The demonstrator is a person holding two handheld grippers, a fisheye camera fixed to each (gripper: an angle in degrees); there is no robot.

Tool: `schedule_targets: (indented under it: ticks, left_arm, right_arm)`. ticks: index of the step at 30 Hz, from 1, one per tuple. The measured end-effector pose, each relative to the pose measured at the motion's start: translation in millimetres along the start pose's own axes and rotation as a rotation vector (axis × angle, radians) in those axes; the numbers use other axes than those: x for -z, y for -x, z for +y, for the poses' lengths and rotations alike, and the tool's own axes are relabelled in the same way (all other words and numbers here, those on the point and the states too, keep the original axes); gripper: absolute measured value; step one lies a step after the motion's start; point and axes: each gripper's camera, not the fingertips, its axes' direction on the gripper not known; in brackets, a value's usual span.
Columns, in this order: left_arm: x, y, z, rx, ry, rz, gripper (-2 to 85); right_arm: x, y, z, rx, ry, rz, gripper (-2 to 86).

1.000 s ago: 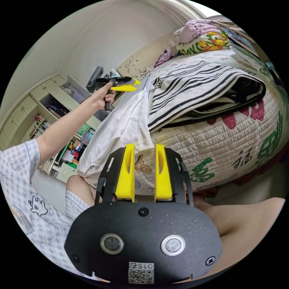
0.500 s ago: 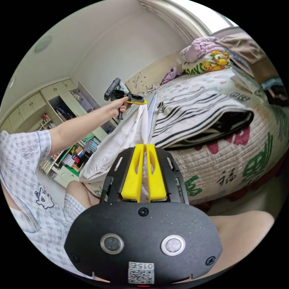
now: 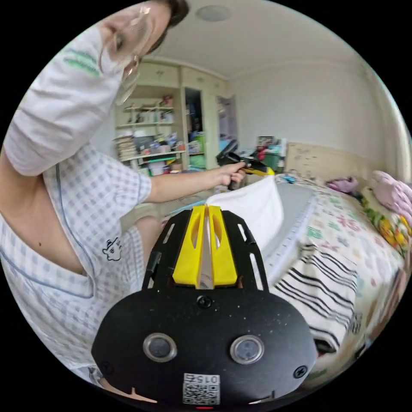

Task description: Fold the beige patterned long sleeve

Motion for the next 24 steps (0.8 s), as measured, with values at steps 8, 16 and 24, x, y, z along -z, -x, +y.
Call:
schedule_targets:
  ticks: [8, 16, 24]
  left_arm:
    - [144, 174, 106, 0.194, -0.037, -0.174, 1.3]
    - [195, 262, 200, 0.392, -0.190, -0.149, 10.7]
    - [115, 238, 136, 0.252, 0.154, -0.283, 9.4]
  right_arm:
    - [-207, 21, -38, 0.058, 0.302, -0.449, 0.4]
    - [-310, 29, -36, 0.087, 0.493, -0.593, 0.4]
    - [-350, 18, -48, 0.028, 0.535, -0.674, 0.3]
